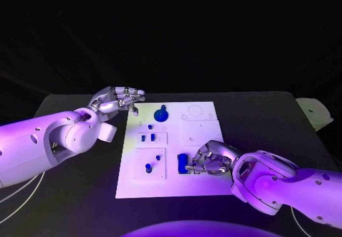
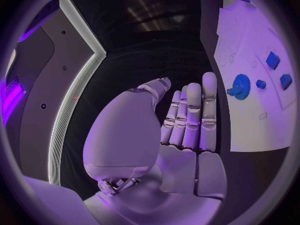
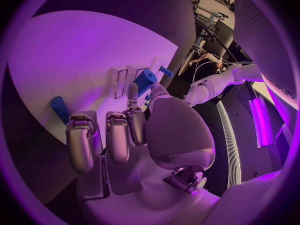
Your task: Assemble the parts on the task board
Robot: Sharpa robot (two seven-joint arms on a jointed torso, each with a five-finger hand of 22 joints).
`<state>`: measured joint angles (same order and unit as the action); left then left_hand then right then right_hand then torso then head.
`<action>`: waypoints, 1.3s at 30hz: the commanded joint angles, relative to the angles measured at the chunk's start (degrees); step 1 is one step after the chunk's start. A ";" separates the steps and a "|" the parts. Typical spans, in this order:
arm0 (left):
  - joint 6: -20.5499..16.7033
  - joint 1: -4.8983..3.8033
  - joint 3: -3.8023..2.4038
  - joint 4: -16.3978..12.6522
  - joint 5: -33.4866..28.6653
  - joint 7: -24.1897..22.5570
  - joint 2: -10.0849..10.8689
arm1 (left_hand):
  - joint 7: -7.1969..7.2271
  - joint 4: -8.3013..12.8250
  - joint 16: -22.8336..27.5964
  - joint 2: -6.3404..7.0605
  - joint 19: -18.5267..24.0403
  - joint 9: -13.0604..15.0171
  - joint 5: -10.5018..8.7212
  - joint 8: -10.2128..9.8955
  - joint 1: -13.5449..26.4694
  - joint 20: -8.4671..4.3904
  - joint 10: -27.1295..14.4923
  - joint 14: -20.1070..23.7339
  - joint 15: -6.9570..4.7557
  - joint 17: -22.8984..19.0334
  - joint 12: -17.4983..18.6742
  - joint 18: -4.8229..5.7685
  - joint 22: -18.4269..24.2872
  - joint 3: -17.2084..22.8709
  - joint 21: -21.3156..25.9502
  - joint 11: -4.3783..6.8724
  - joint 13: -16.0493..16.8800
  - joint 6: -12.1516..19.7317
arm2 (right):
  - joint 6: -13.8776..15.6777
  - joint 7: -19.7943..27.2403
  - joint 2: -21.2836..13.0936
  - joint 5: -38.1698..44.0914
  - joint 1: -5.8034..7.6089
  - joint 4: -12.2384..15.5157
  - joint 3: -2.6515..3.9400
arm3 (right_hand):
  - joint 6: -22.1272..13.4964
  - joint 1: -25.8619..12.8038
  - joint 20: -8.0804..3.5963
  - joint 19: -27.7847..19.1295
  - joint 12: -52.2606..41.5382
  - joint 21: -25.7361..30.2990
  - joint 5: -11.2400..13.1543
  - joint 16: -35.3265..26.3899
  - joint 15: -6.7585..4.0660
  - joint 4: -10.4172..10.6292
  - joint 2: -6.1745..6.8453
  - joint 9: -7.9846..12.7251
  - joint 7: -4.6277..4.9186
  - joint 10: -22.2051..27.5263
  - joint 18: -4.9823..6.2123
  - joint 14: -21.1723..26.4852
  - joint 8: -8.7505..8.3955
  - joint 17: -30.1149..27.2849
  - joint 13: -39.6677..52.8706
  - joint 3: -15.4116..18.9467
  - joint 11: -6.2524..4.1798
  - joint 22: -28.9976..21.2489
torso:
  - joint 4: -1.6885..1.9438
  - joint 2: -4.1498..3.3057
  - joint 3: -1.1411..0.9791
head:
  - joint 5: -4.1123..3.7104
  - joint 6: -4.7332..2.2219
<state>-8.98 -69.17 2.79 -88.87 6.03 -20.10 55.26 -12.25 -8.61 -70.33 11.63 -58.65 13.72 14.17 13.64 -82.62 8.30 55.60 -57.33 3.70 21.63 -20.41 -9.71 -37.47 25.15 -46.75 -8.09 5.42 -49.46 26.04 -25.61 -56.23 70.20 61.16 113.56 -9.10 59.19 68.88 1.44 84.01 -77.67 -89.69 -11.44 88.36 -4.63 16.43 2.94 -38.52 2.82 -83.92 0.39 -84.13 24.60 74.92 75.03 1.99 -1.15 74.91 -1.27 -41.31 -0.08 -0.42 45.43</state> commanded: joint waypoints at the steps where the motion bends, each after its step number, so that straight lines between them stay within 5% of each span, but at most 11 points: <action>1: 0.81 -0.02 -0.02 -0.14 -0.09 -0.28 -0.08 | 0.16 0.17 0.35 -0.10 -0.22 0.08 -0.29 0.37 0.55 0.33 -0.31 0.34 0.00 -0.06 -0.26 -0.88 0.09 -0.06 0.30 -0.06 0.06 0.28 | -2.15 3.21 -0.18 -1.53 -0.12 0.33 -0.01 | -0.01 0.61 -0.31 5.99 -0.35 -0.31 -0.10 0.34 -0.45 -0.20 -0.07 -0.11 -0.29 -1.35 -0.39 -5.29 0.21 12.17 7.64 0.11 -0.43 15.09 | 0.00 0.02 -0.02 | 0.00 0.09; 39: 1.00 -0.02 0.00 -0.32 -0.52 -0.14 0.17 | 0.11 -0.06 0.35 -0.36 -0.28 0.09 -0.27 0.45 0.85 0.35 -0.44 0.33 0.05 -0.10 -0.46 -0.86 0.18 -0.03 0.40 -0.10 0.07 0.35 | -3.83 0.52 1.55 0.61 -0.41 -1.84 -0.01 | 0.45 3.54 -0.57 5.99 -1.78 -0.31 -0.85 0.59 -0.77 -0.13 -1.42 -0.17 -0.76 -2.00 -0.39 -5.39 0.59 12.70 8.60 -0.90 -0.84 15.09 | 0.13 0.03 0.07 | 0.13 0.18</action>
<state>-8.86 -69.17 2.81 -89.01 5.87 -19.85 55.45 -12.25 -8.61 -70.33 11.40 -58.86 13.71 14.16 13.89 -82.38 8.51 55.60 -57.33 3.70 21.59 -20.64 -9.71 -37.34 25.15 -46.53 -8.09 5.41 -49.46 23.37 -24.54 -54.60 69.93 60.81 111.63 -9.11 59.57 71.96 1.45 84.00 -79.16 -89.69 -12.20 88.81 -5.04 16.10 1.53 -38.62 2.45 -83.93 0.39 -84.14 24.83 74.90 75.03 1.32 -1.54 74.94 -1.21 -41.31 -0.03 -0.29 45.55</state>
